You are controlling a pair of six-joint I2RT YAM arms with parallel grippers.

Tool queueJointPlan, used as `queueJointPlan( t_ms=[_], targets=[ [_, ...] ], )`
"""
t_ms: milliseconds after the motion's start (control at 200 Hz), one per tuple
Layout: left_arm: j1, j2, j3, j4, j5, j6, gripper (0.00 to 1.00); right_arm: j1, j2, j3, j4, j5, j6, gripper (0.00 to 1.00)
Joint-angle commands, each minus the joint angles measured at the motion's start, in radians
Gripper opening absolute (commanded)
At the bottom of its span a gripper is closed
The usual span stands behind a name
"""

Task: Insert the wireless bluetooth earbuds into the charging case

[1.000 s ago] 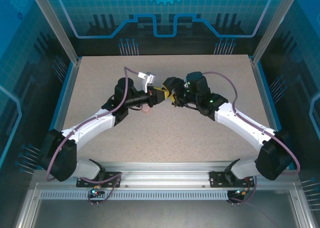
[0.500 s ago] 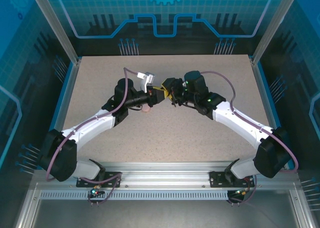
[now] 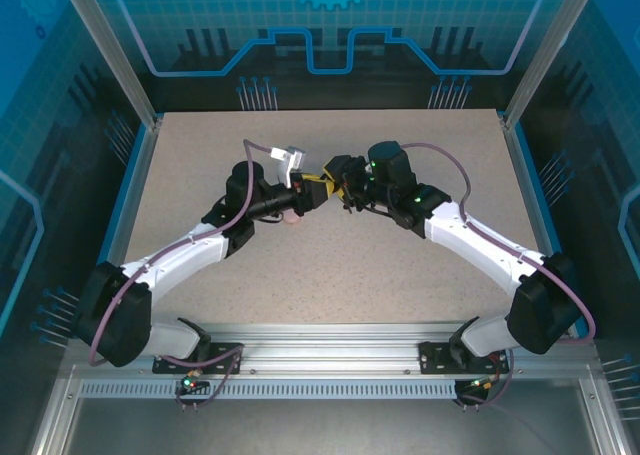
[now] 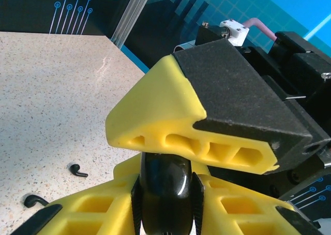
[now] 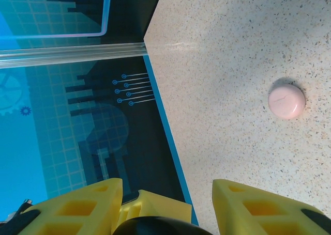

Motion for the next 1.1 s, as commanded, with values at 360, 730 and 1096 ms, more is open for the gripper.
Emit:
queueJointPlan(
  t_ms=[360, 730, 1096],
  targets=[
    [-0.008, 0.034, 0.001, 0.115, 0.019, -0.040, 0.02, -0.005, 0.015, 0.008, 0.040, -0.016, 0.016, 0.30],
    [-0.008, 0.029, -0.005, 0.087, 0.018, -0.049, 0.00, -0.127, -0.090, -0.028, -0.044, -0.028, -0.174, 0.82],
    [0.036, 0.033, 0.075, -0.045, 0.220, -0.039, 0.00, -0.276, -0.236, -0.135, -0.044, -0.399, -0.893, 0.79]
  ],
)
